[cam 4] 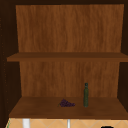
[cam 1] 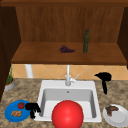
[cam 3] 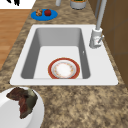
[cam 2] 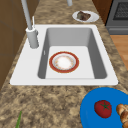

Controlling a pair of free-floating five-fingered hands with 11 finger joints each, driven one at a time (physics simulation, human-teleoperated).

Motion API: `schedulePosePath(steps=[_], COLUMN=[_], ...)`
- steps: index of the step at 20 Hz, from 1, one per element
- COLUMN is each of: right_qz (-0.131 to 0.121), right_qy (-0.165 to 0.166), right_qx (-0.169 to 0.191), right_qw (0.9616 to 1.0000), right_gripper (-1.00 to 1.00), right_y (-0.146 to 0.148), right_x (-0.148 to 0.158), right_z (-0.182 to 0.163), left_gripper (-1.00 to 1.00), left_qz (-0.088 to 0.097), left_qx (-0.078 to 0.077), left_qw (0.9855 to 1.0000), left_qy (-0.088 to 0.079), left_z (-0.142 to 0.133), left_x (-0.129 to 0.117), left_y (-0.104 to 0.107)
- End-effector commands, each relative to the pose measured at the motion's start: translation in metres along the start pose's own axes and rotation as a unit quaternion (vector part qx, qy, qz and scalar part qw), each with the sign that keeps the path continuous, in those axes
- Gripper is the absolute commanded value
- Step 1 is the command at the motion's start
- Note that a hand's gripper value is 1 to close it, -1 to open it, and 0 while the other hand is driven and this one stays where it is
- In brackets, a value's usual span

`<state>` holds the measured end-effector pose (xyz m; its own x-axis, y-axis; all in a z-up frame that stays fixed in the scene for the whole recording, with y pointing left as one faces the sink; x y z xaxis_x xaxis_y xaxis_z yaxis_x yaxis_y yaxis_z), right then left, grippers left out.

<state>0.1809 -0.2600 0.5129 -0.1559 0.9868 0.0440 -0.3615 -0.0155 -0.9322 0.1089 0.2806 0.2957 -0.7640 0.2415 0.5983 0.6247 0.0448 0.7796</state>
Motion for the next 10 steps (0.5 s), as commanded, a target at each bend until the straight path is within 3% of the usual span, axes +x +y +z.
schedulePosePath(steps=[1, 10], right_qz=[-0.005, -0.004], right_qy=[-0.001, 0.000], right_qx=[0.017, 0.026], right_qw=[0.9998, 0.9997], right_gripper=[-1.00, -1.00], right_y=[0.029, 0.101], right_x=[-0.031, -0.097], right_z=[-0.001, -0.001], left_gripper=[0.00, 0.00], left_qz=[0.000, 0.000], left_qx=[0.000, 0.000], left_qw=[1.0000, 1.0000], left_qy=[0.000, 0.000], left_z=[0.000, 0.000], left_x=[0.000, 0.000], left_y=[0.000, 0.000])
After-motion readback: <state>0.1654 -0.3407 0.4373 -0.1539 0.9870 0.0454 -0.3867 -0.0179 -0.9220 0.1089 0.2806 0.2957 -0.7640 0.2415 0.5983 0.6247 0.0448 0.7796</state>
